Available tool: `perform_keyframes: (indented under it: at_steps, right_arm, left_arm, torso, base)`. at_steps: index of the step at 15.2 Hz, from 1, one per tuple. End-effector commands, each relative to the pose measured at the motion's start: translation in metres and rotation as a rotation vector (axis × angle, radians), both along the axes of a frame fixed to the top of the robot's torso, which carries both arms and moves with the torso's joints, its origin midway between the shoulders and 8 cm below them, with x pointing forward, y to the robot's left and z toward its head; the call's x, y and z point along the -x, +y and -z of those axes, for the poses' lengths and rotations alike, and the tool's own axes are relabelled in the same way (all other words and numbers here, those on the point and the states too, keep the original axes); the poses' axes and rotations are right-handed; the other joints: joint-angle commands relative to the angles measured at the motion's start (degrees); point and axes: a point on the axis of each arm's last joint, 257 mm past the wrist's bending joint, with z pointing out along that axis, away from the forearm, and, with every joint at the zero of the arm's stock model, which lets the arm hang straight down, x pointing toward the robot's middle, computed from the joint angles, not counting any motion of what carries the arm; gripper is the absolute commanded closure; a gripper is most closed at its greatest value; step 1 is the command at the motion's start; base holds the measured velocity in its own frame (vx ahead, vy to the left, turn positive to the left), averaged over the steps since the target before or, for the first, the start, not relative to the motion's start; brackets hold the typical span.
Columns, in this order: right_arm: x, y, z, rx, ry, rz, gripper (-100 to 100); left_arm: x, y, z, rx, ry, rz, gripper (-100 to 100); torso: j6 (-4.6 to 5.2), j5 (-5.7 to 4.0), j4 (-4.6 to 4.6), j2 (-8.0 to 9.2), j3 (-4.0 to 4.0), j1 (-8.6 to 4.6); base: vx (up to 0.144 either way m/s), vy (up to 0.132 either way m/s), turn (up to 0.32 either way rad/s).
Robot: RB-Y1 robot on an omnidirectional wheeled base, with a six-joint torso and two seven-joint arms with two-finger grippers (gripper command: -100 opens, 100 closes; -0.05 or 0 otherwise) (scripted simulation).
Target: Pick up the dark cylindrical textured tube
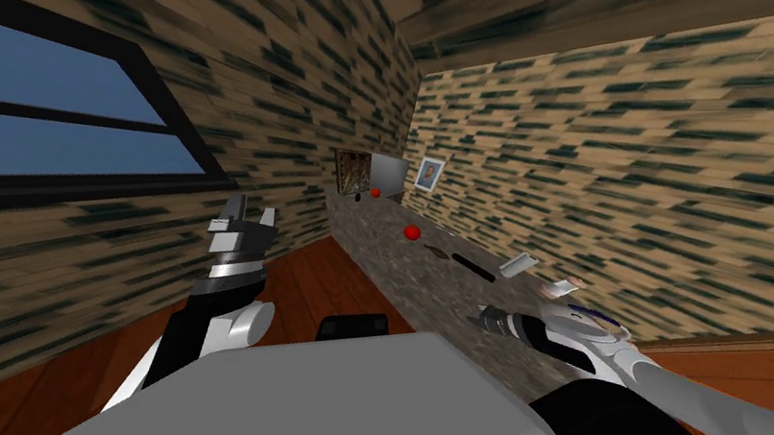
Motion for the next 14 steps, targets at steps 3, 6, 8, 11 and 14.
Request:
perform_keyframes:
  at_steps: [3, 6, 8, 11, 14]
  right_arm:
    - [0.019, -0.051, -0.018, 0.128, 0.073, -0.037, -100]
    - [0.035, -0.088, -0.034, 0.223, 0.137, -0.064, -100]
    - [0.043, -0.102, -0.041, 0.26, 0.167, -0.074, -100]
    - [0.073, -0.129, -0.051, 0.326, 0.255, -0.097, -100]
    - [0.085, -0.133, -0.051, 0.331, 0.283, -0.102, -100]
  left_arm:
    - [0.0, 0.0, 0.0, 0.0, 0.0, 0.0, 0]
    - [0.0, 0.0, 0.0, 0.0, 0.0, 0.0, 0]
    - [0.0, 0.0, 0.0, 0.0, 0.0, 0.0, 0]
    - [0.0, 0.0, 0.0, 0.0, 0.0, 0.0, 0]
    - [0.0, 0.0, 0.0, 0.0, 0.0, 0.0, 0]
  torso:
    - [-0.04, 0.0, -0.01, -0.04, -0.02, -0.04]
    - [-0.07, -0.01, -0.05, -0.22, -0.12, -0.14]
    - [-0.06, -0.05, -0.07, -0.3, -0.17, -0.23]
    - [-0.11, -0.09, -0.12, -0.51, -0.29, -0.44]
    - [-0.03, -0.16, -0.12, -0.49, -0.29, -0.59]
  base:
    - [0.094, -0.031, 0.196]
    - [0.129, -0.059, 0.264]
    - [0.14, -0.084, 0.239]
    - [0.19, -0.151, 0.337]
    - [0.139, -0.151, 0.148]
